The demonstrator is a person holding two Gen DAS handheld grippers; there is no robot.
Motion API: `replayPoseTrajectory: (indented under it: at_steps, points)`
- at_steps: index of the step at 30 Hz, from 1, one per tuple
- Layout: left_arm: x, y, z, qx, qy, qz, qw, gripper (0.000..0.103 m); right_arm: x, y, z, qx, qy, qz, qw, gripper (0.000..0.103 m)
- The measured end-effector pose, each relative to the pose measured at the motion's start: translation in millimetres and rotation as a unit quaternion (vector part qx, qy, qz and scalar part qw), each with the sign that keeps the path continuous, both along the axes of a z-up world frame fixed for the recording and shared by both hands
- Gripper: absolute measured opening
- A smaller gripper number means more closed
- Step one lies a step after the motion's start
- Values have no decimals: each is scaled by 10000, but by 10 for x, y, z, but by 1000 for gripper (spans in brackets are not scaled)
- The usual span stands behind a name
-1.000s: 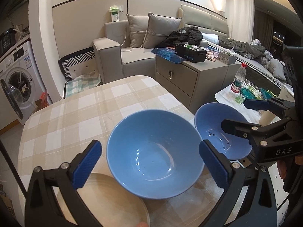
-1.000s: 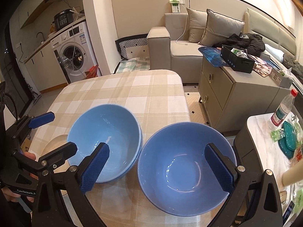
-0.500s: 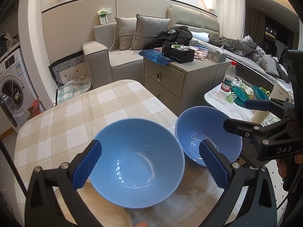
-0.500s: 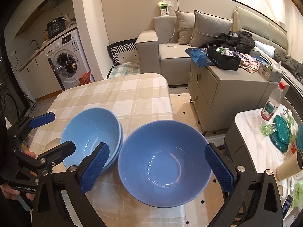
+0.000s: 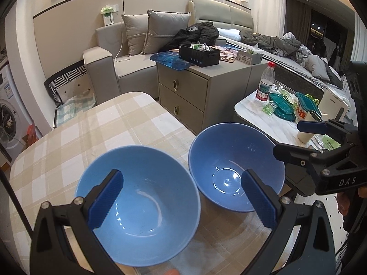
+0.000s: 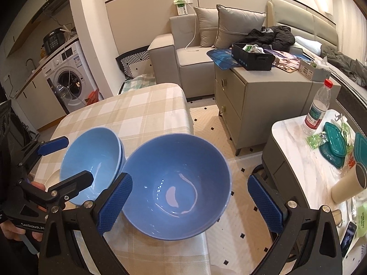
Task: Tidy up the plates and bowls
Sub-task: 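Move both open tools to the rim of the next blue bowl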
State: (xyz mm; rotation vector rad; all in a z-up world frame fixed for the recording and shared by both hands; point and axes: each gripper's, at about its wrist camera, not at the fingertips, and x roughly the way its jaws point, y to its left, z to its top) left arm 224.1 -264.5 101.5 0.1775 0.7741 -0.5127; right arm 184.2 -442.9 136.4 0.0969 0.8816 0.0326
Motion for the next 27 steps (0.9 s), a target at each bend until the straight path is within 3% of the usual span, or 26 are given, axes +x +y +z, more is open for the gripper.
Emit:
replayPoseTrajectory:
  at_steps: [27]
  points:
    - [270, -363, -284, 202, 298, -188, 9992, 103, 2, -248, -385, 147, 376, -211, 9990, 102]
